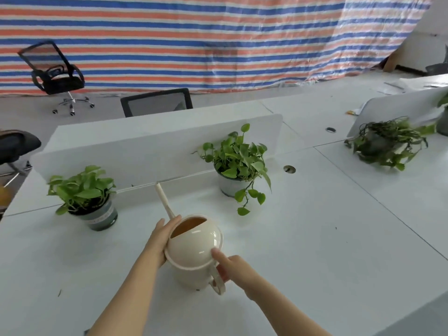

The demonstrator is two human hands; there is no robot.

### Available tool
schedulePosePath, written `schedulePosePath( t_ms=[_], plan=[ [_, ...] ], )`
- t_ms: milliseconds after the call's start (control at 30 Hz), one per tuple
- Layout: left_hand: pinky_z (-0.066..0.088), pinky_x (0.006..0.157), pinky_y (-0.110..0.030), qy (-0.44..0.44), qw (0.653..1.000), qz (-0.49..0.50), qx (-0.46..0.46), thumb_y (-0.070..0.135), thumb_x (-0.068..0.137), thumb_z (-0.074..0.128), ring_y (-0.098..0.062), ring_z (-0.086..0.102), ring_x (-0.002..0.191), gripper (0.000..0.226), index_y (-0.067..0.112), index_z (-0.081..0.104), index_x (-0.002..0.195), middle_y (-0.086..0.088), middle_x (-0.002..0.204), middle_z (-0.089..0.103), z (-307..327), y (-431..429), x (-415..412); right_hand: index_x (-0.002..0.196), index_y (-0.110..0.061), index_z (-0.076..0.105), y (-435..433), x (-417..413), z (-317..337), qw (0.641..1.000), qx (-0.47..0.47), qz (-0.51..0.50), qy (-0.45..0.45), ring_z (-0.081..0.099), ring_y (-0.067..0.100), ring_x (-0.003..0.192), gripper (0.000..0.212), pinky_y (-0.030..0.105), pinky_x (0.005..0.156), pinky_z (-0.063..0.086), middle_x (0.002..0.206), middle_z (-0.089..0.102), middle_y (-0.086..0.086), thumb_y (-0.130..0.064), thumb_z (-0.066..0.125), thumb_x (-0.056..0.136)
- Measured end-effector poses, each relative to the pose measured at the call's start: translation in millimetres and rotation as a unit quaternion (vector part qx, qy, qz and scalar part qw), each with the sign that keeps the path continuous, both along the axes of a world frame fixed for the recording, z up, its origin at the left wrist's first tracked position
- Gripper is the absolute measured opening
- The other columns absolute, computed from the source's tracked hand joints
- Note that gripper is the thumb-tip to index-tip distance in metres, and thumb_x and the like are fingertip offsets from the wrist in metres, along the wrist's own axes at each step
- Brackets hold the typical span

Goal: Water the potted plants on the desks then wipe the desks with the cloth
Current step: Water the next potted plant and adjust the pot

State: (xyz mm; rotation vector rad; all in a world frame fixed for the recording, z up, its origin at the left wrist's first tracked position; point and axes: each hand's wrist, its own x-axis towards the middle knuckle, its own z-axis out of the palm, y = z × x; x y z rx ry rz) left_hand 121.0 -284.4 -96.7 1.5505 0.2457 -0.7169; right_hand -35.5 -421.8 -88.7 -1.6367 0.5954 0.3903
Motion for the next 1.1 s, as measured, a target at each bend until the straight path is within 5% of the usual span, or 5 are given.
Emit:
schedulePosePath(
  t_ms=[233,367,567,867,1100],
  plan=[
    [0.048,0.062,-0.032,0.002,1.0,0.018,-0.006,0.035,0.088,0.056,-0.023,0.059,0.082,0.062,0.008,0.032,0.138,-0.016,0.122,0.054,-2.5,-0.3,-9.2,0.075,-0.013,0.062,-6.7,1.4,-9.0,0.995,0.075,0.064,-0.018,0.064,0.011,0.073,0.061,0.027,0.099,0.043,0.061,0.066,-0.003,-0.056,0.022,0.093],
    [0.048,0.066,-0.035,0.005,0.999,0.019,-0.03,0.031,0.09,0.053,-0.024,0.058,0.079,0.026,0.012,0.05,0.107,-0.014,0.106,0.057,1.4,-1.9,-15.8,0.069,-0.013,0.059,-6.3,1.2,-8.9,0.996,0.064,0.054,-0.032,0.057,0.011,0.056,0.062,0.025,0.084,0.047,0.05,0.059,-0.004,-0.056,0.022,0.093],
    [0.05,0.072,-0.035,0.029,0.996,0.024,-0.085,0.04,0.085,0.056,-0.025,0.06,0.092,0.054,0.009,0.048,0.129,-0.012,0.112,0.061,-12.0,2.5,-15.1,0.064,-0.009,0.048,-3.9,-0.9,-2.8,0.999,0.03,0.007,-0.032,0.04,0.014,0.048,0.063,0.024,0.061,0.037,0.034,0.046,-0.006,-0.054,0.017,0.095],
    [0.048,0.078,-0.035,-0.016,0.993,0.041,-0.112,0.038,0.089,0.049,-0.024,0.057,0.097,0.047,0.007,0.054,0.123,-0.011,0.109,0.061,-10.8,0.3,-36.4,0.052,-0.013,0.04,-11.3,-1.7,-4.5,0.999,0.008,-0.032,-0.032,0.032,0.012,0.045,0.062,0.017,0.046,0.03,0.055,0.039,0.002,-0.058,0.024,0.092],
    [0.04,0.067,-0.032,-0.025,0.988,0.114,-0.1,0.031,0.079,0.06,-0.024,0.052,0.086,0.019,0.012,0.062,0.081,-0.008,0.084,0.058,-6.0,-22.1,-71.9,0.044,-0.016,0.03,-58.1,-3.9,11.2,0.998,-0.02,-0.014,-0.052,0.028,0.006,0.031,0.059,0.016,0.037,0.03,0.034,0.031,-0.008,-0.05,0.039,0.091]
  ],
)
